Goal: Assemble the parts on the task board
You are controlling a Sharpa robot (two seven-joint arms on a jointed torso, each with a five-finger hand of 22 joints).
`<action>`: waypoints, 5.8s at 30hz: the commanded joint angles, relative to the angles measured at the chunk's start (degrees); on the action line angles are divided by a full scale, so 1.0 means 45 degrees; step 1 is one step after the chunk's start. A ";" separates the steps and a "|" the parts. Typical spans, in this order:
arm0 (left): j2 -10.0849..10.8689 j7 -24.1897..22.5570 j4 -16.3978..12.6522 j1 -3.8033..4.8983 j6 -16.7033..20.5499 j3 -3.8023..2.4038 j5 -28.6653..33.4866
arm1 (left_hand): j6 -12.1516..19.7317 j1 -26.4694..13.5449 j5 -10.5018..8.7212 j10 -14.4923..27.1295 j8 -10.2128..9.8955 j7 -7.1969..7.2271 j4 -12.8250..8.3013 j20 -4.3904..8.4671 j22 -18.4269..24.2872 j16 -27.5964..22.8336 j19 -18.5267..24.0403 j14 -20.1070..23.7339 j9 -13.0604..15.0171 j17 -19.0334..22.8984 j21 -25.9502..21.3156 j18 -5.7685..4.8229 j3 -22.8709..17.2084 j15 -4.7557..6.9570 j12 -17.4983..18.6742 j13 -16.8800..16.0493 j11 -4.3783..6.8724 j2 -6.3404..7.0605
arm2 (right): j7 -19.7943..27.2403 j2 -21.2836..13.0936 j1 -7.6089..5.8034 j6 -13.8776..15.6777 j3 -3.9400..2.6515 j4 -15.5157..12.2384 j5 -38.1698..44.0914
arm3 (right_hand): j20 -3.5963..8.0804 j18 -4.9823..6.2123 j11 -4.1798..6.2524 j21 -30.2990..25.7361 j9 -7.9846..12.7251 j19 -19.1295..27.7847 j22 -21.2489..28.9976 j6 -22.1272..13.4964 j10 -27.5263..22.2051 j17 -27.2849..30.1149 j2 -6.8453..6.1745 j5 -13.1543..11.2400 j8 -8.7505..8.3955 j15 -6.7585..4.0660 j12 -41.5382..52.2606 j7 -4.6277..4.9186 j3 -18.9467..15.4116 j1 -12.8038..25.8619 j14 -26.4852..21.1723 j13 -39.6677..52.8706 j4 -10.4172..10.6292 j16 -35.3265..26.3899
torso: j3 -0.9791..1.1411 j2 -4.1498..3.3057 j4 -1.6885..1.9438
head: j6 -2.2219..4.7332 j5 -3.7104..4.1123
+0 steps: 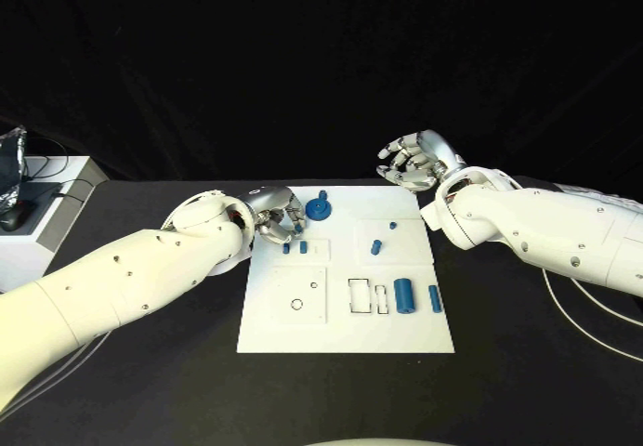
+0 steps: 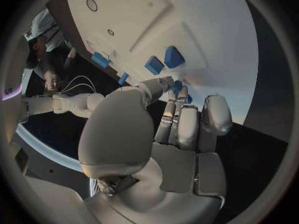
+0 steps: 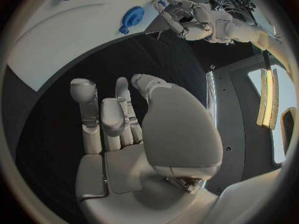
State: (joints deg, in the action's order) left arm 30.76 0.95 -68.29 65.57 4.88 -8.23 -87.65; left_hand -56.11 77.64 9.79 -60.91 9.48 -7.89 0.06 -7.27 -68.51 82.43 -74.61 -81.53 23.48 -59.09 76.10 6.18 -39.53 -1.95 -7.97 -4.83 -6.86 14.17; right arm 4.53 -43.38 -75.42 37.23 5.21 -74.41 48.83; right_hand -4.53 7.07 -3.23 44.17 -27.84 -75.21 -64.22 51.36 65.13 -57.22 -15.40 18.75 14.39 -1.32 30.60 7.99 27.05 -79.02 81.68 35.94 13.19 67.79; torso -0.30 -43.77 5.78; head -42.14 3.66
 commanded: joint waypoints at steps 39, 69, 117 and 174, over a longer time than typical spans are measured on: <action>0.0644 -0.0273 -0.0615 -0.0032 0.0385 -0.0443 0.0804 | 0.1351 0.0195 0.0009 0.2034 -0.0926 0.0572 -0.0003 -0.0344 0.1081 -0.0173 0.0590 0.0180 -0.0507 0.0516 -0.0847 0.0064 0.1771 -0.0352 -0.0308 0.0027 -0.0324 -0.0082 | -0.0105 -0.0193 0.0001 -0.0499 -0.0003 -0.0031 0.0434 | -0.0068 -0.0044 -0.0121 0.1313 -0.0164 -0.0799 -0.0862 0.0021 -0.0277 -0.1024 -0.0066 -0.0036 -0.0268 0.0114 -0.1779 0.0169 0.0330 0.0364 0.0497 -0.1593 -0.0399 0.0600 | -0.0020 0.0013 0.0019 | 0.0045 0.0049; 0.4041 -0.3956 -0.1530 -0.1503 0.0016 -0.1546 1.5942 | 0.0581 0.0174 0.0010 0.0543 0.0346 -0.0722 0.1051 -0.1032 0.8411 -0.8474 0.6842 0.7002 -0.1277 0.9863 -0.9371 0.0891 0.1312 -0.0811 -0.1810 0.0214 -0.0316 -0.0547 | -0.1823 -0.1156 0.0545 -0.5158 0.0093 -0.0890 1.0337 | -0.0275 -0.0530 -0.0402 0.4634 0.0290 -0.1663 -0.3114 0.0470 -0.0391 -0.2541 -0.0301 -0.1666 -0.1292 0.0334 -0.5149 0.0148 0.0433 0.0369 0.0896 -0.5021 -0.1675 0.2109 | -0.0024 0.0025 0.0035 | 0.0521 0.0925; 0.4664 -0.3882 -0.2229 -0.1800 0.0474 -0.1588 1.6308 | 0.0568 0.0406 0.0004 0.0634 0.0497 -0.0842 0.0846 -0.1087 0.8737 -0.9043 0.6600 0.6806 -0.1337 1.0074 -0.9867 0.0925 0.1328 -0.0861 -0.1651 0.0219 -0.0398 -0.0665 | -0.2592 -0.1051 0.0835 -0.5412 0.0123 -0.1418 1.1968 | -0.0031 -0.0711 -0.0045 0.5684 0.0349 -0.2015 -0.3799 0.2536 0.1335 -0.2581 0.0303 -0.1310 -0.0887 0.0039 -0.5586 -0.0231 0.1986 -0.0027 0.0956 -0.6013 -0.1743 0.2463 | -0.0034 -0.0001 0.0014 | 0.0323 0.0878; 0.4521 -0.3481 -0.1721 -0.1801 0.0233 -0.1587 1.6317 | 0.0676 0.0668 0.0021 0.0835 0.0510 -0.0917 0.0501 -0.1025 0.8660 -0.9272 0.6544 0.6714 -0.1423 1.0147 -0.9842 0.0894 0.1409 -0.0880 -0.1507 0.0239 -0.0473 -0.0667 | -0.3007 -0.1576 0.0353 -0.3985 -0.0151 -0.3210 0.9726 | 0.0088 -0.0783 0.0068 0.6073 0.0034 -0.2113 -0.4057 0.2773 0.1929 -0.2621 0.0875 -0.1440 -0.0645 -0.0065 -0.5843 -0.0291 0.2639 -0.0127 0.0975 -0.6132 -0.2353 0.2563 | -0.0015 0.0011 0.0004 | 0.0474 0.0690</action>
State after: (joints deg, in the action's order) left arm 51.26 -14.65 -75.98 57.45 6.87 -15.32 -14.49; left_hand -53.03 80.08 10.01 -57.65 11.54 -11.77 2.68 -11.87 -29.45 40.99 -44.84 -50.99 17.12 -13.51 31.96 10.20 -33.12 -5.94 -15.06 -3.85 -8.92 11.00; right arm -9.57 -50.53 -73.82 18.56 4.56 -88.07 92.36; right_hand -4.41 4.39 -3.04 71.28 -27.61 -83.89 -74.94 63.32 73.39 -69.01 -11.78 12.26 11.42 -1.23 4.50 6.71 38.66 -79.77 84.04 8.29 2.67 79.11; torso -0.41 -43.66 5.78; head -40.06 7.05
